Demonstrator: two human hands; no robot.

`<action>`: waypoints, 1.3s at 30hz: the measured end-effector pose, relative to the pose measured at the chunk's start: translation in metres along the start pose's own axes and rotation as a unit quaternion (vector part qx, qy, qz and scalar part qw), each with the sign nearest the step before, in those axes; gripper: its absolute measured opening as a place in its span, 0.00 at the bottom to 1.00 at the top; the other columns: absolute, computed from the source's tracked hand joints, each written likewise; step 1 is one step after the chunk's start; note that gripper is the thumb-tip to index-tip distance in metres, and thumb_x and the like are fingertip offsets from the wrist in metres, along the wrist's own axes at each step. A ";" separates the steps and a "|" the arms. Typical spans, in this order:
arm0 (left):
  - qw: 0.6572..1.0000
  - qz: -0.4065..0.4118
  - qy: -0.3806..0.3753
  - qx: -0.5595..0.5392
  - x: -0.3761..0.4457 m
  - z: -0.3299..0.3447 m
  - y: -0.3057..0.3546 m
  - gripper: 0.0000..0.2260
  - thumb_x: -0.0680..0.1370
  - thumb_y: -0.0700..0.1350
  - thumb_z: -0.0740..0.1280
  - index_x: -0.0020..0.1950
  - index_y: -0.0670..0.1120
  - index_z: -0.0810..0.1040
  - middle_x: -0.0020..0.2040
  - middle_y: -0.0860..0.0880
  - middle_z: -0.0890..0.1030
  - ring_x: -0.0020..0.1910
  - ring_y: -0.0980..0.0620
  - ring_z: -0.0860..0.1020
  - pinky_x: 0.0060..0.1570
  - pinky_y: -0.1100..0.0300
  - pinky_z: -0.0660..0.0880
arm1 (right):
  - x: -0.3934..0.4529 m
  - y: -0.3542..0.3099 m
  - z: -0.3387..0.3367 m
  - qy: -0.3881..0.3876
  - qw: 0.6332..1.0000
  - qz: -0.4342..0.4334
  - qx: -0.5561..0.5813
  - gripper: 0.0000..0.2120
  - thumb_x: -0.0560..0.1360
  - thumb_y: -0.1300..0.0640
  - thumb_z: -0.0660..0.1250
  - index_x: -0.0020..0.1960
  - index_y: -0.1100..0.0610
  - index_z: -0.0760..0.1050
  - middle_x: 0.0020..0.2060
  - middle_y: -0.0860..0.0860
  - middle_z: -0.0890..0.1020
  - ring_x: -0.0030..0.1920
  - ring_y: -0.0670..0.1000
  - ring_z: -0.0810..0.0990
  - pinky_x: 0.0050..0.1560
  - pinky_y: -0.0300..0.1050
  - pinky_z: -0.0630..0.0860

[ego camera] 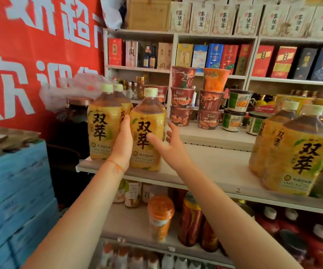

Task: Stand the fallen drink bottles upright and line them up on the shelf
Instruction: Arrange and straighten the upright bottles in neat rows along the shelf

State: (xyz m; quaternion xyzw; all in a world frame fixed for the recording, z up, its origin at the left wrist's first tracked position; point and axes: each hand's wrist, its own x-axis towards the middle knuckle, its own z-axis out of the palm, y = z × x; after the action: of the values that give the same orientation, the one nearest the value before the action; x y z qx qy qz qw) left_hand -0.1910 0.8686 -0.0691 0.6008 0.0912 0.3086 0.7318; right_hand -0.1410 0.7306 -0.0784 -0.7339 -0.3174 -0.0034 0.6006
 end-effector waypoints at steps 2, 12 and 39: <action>0.997 -0.041 -0.054 -0.030 0.008 -0.006 -0.001 0.25 0.81 0.68 0.51 0.60 0.58 0.83 0.55 0.50 0.86 0.55 0.48 0.84 0.52 0.47 0.81 | 0.007 -0.002 0.010 0.012 0.999 0.006 0.032 0.44 0.72 0.41 0.76 0.78 0.48 0.55 0.58 0.37 0.76 0.56 0.36 0.78 0.60 0.46 0.80; 0.986 -0.072 -0.132 -0.071 0.017 0.006 -0.008 0.27 0.79 0.70 0.52 0.59 0.57 0.84 0.56 0.47 0.86 0.56 0.47 0.85 0.51 0.44 0.82 | 0.015 -0.004 0.015 0.069 0.997 -0.001 0.038 0.35 0.69 0.39 0.77 0.71 0.47 0.67 0.56 0.43 0.82 0.54 0.42 0.83 0.54 0.46 0.82; 0.958 -0.095 -0.267 -0.049 -0.071 0.194 -0.033 0.32 0.79 0.71 0.44 0.54 0.59 0.85 0.55 0.49 0.86 0.53 0.50 0.85 0.54 0.46 0.80 | -0.085 -0.001 -0.161 0.205 0.961 -0.007 -0.186 0.44 0.76 0.42 0.69 0.81 0.48 0.46 0.75 0.50 0.66 0.74 0.50 0.67 0.71 0.50 0.70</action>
State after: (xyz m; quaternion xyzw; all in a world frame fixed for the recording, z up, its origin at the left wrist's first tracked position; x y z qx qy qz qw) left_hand -0.1386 0.6662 -0.0660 0.6134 -0.0664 0.0703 0.7838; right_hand -0.1486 0.5497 -0.0653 -0.8140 -0.1861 -0.2169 0.5057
